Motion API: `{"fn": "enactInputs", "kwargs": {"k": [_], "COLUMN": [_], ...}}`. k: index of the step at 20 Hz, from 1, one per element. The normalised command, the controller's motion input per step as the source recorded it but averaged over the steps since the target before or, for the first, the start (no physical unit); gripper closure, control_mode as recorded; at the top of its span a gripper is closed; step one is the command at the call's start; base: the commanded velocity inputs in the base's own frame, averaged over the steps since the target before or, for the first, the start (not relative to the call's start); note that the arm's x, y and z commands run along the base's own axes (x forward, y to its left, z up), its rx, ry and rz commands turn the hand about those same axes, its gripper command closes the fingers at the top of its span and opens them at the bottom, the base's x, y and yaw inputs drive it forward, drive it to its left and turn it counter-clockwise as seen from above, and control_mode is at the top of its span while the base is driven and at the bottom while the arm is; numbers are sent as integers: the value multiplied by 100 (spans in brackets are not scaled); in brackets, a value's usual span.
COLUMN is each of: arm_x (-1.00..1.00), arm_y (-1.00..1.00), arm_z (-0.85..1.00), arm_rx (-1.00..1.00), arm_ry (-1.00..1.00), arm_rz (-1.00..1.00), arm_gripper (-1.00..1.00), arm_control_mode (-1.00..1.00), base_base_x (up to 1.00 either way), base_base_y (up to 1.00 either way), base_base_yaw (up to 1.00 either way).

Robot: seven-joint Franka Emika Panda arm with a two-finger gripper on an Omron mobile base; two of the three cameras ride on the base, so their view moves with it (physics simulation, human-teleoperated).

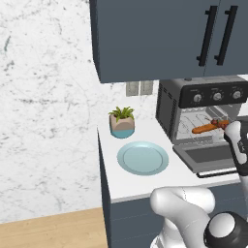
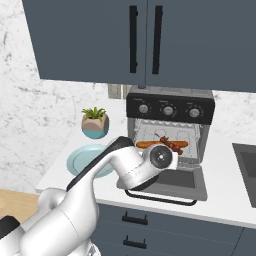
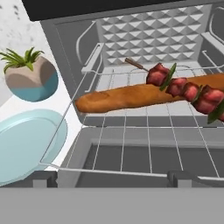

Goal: Pick up the kebab skewer and baguette bread, and place them inside the toaster oven. Close the toaster oven door and start by setting the timer.

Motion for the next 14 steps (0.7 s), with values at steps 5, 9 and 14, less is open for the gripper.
{"fn": "enactInputs", "kwargs": {"k": [5, 9, 14], "arm_x": [1, 2, 15], "arm_y": [-4, -1, 0], "arm_z": [0, 0, -5], "arm_rx": [-1, -1, -4], "arm_ry": [0, 0, -1], "arm_rz": [-12, -14, 1], "arm_gripper": [-100, -100, -100], "arm_control_mode": [-100, -100, -100], "base_base_x": [0, 0, 0], "base_base_y": [0, 0, 0], "base_base_yaw": [0, 0, 0]}}
